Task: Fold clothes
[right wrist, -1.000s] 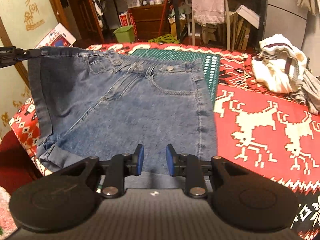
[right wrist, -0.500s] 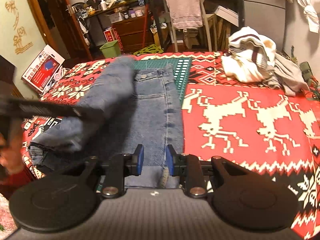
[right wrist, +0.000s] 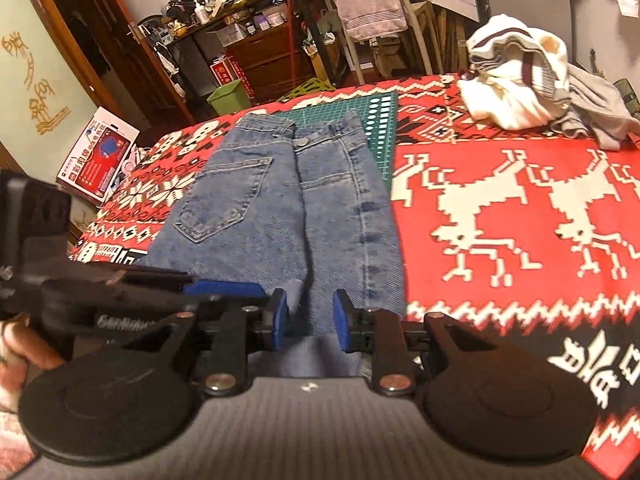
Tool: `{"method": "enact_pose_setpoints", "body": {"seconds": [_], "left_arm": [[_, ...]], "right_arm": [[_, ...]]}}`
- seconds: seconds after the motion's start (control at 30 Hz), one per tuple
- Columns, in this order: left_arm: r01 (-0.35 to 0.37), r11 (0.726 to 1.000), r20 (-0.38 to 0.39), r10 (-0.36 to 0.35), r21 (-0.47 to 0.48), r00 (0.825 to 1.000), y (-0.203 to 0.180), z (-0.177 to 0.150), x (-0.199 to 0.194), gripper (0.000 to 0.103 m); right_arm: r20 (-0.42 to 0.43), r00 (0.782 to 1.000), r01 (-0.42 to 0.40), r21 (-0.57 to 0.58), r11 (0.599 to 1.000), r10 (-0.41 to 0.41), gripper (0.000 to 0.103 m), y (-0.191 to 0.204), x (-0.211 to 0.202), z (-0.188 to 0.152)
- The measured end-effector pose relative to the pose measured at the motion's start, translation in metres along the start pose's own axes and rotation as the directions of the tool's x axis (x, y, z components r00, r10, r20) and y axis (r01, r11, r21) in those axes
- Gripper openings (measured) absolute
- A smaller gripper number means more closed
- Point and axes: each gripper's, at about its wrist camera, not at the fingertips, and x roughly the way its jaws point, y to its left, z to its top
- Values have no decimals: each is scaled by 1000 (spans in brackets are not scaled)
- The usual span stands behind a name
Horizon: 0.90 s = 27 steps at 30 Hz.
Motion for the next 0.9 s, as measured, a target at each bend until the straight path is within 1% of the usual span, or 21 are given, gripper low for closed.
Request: {"method": "enact_pose_setpoints", "body": {"seconds": [0.2, 0.4, 0.5, 0.6, 0.7, 0.77, 0.83, 0.9], "left_arm": [[-55, 998, 2, 55, 35, 998, 1, -6, -13, 38], [-116, 988, 8, 116, 105, 993, 1, -3, -25, 38], [-130, 985, 18, 129, 116, 991, 6, -2, -33, 39], [-142, 987, 48, 138, 77, 989, 20, -3, -54, 40], [-152, 988, 80, 149, 33, 986, 36, -4, -76, 44], [-157, 988, 100, 156, 3, 983, 46, -5, -90, 46], [-180, 983, 123, 184, -40, 975, 60, -8, -104, 46], [-207, 974, 141, 218, -94, 966, 77, -11, -117, 46]], "right_arm": [[-33, 999, -7, 46, 999, 9, 29, 3, 18, 1], [-49, 999, 0, 111, 994, 5, 34, 1, 33, 1], [-56, 998, 2, 155, 988, 7, 39, -3, 41, -1], [-61, 998, -1, 198, 980, 14, 39, -8, 49, -4], [-51, 998, -31, 240, 970, 45, 40, -12, 55, -6], [-55, 996, -49, 245, 968, 64, 42, -10, 59, -5], [-68, 993, -77, 243, 967, 96, 42, -6, 64, -4], [-76, 992, -84, 227, 970, 104, 42, 0, 69, -4]]}}
